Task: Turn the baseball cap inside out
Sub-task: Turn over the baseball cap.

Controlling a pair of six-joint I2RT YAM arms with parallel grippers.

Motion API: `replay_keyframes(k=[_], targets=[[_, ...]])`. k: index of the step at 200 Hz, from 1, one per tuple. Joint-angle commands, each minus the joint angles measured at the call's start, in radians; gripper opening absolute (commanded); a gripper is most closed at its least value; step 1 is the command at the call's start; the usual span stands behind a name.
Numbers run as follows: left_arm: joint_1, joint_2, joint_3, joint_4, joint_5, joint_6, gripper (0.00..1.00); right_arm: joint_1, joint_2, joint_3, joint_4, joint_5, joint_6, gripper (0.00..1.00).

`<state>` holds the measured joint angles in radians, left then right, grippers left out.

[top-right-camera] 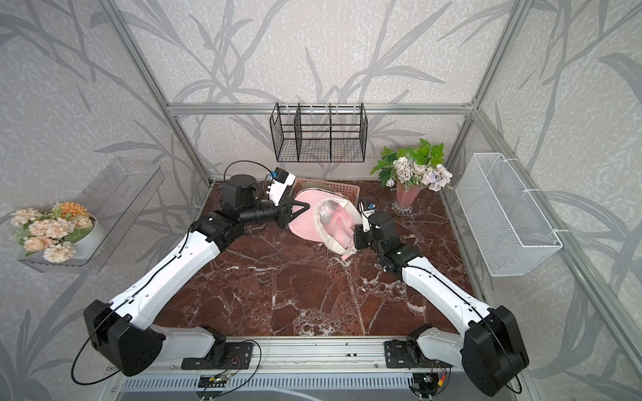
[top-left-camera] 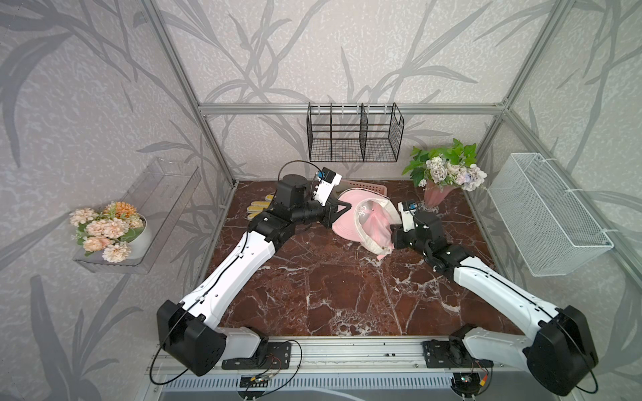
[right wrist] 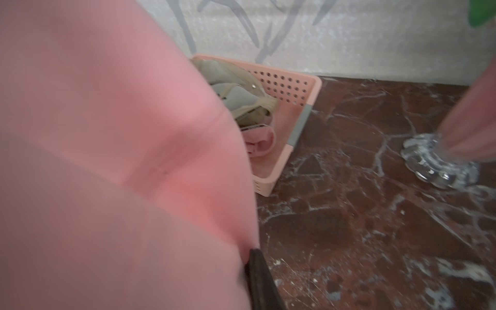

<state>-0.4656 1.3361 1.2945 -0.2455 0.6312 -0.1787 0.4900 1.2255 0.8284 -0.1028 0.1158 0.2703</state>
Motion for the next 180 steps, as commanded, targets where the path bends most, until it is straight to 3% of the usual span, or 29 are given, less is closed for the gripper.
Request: replay_keyframes(k=[1,36,47,66,83,126,163,180], targets=[[0.004,-0.059,-0.002,0.195,-0.032,-0.118,0.00,-0.001,0.029,0.018,-0.162,0.224,0.098,0.13],[0.004,-0.045,-0.014,0.138,-0.103,-0.131,0.00,0.000,0.017,0.040,-0.178,0.206,0.112,0.16],[0.003,-0.039,-0.029,0.152,-0.105,-0.148,0.00,0.000,-0.008,0.035,-0.145,0.152,0.079,0.24],[0.001,-0.040,-0.054,0.172,-0.140,-0.210,0.00,0.000,-0.077,0.002,-0.056,0.066,0.008,0.50],[-0.002,-0.038,-0.066,0.169,-0.174,-0.244,0.00,0.000,-0.147,-0.022,0.007,0.045,-0.052,0.59],[-0.002,0.002,-0.021,0.089,-0.243,-0.317,0.00,0.000,-0.258,-0.038,0.042,-0.094,-0.253,0.64],[-0.004,0.029,0.011,0.091,-0.228,-0.370,0.00,0.042,-0.288,-0.052,0.032,-0.371,-0.403,0.64],[-0.003,0.035,0.021,0.093,-0.210,-0.382,0.00,0.112,-0.259,-0.048,0.031,-0.349,-0.477,0.64]])
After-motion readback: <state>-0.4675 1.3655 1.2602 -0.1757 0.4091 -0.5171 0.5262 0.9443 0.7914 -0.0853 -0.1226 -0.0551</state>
